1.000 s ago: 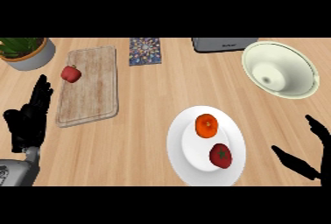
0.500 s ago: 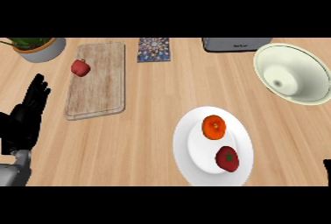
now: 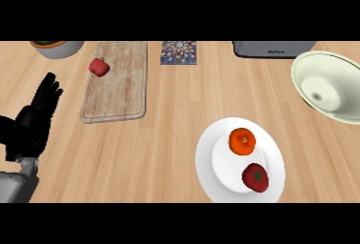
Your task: Pick the tomato from the plate and place it in the bowl
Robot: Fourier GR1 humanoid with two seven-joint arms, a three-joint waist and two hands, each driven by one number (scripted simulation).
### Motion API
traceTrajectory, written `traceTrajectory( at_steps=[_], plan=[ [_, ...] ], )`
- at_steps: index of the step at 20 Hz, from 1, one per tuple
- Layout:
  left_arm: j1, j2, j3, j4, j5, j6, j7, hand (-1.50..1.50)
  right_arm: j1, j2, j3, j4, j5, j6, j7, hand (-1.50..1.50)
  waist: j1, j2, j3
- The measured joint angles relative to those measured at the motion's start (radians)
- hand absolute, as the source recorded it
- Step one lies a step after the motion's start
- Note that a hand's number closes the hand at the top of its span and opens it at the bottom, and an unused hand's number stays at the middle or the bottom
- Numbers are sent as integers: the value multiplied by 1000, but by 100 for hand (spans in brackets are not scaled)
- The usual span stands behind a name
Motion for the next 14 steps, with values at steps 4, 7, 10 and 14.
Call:
traceTrajectory(
  at_steps=[4,7,10,14],
  plan=[
    [-15,-5,-4,-1,-6,-6,8,0,-94,-30,11,-46,-15,209,172,-150,17,2,2],
    [-23,-9,-1,5,-1,-19,11,0,-190,-24,24,-24,-68,324,237,-150,25,3,4],
    [-27,-11,1,7,-3,-27,22,0,-293,2,28,28,-156,398,267,-150,26,2,5],
    [-25,-27,-3,9,-15,-21,20,0,-404,32,35,119,-260,474,290,-150,24,0,6]
  ],
)
